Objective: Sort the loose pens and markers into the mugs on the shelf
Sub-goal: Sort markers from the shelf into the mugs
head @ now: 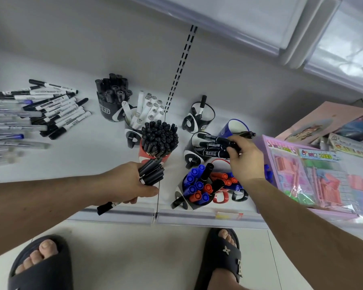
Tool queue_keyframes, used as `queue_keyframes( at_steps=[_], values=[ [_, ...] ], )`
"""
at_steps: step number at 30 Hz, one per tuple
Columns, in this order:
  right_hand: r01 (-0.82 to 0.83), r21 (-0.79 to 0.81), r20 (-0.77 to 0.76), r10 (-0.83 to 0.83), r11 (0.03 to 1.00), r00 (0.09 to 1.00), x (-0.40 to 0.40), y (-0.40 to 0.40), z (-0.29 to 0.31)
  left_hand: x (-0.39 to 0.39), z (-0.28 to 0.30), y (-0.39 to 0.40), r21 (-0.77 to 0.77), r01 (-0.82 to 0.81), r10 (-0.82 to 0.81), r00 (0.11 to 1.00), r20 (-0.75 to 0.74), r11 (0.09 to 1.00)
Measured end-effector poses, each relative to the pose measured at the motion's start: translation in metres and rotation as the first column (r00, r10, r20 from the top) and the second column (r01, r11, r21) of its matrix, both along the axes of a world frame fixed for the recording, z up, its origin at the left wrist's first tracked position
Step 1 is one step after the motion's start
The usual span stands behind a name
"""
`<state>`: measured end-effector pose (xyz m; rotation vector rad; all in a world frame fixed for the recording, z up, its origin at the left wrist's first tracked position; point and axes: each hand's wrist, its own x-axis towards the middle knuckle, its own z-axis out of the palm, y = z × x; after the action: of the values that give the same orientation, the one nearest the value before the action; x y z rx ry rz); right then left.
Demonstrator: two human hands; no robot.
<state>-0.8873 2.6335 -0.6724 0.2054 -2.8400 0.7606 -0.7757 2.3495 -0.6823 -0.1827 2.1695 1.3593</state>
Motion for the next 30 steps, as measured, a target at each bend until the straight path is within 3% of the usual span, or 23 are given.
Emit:
queue_keyframes(
  at_steps=[9, 11, 14, 19, 21, 23, 25, 30],
  values=[
    [-0.03, 0.184, 0.283, -0.024, 0.983, 0.959, -0.038, -0.039, 0.001, 0.002, -0.002, -0.003, -0.025, 0.008, -0.007, 0.999, 0.048, 1.0],
    [-0.085, 0.242, 0.361, -0.008, 0.967, 0.933, -0.041, -0.048, -0.005, 0.001, -0.001, -0.002, -0.012, 0.005, -0.005, 0.999, 0.042, 1.0],
    [-0.249, 0.426, 0.443, 0.039, 0.87, 0.896, -0.036, -0.056, -0.004, 0.001, -0.002, -0.004, 0.014, -0.009, 0.009, 1.0, 0.025, 1.0],
    [-0.266, 0.361, 0.37, 0.125, 0.894, 0.921, -0.016, -0.038, 0.023, 0.0, -0.003, -0.005, 0.036, -0.005, 0.005, 1.0, 0.007, 0.999],
    [-0.377, 0.378, 0.498, 0.158, 0.846, 0.853, 0.0, -0.029, 0.034, 0.001, -0.001, -0.005, 0.019, 0.002, -0.002, 1.0, 0.006, 1.0],
    [-0.52, 0.434, 0.656, 0.138, 0.736, 0.742, 0.014, -0.022, 0.038, 0.003, 0.001, -0.003, 0.001, 0.005, -0.005, 1.0, 0.008, 1.0],
    [-0.619, 0.465, 0.709, 0.153, 0.633, 0.688, 0.019, -0.019, 0.033, 0.003, 0.003, -0.001, -0.008, 0.008, -0.008, 1.0, 0.006, 1.0],
    [-0.607, 0.533, 0.598, 0.246, 0.589, 0.763, 0.025, -0.024, 0.016, 0.006, 0.005, 0.001, -0.013, 0.006, -0.006, 1.0, 0.002, 1.0]
  ],
)
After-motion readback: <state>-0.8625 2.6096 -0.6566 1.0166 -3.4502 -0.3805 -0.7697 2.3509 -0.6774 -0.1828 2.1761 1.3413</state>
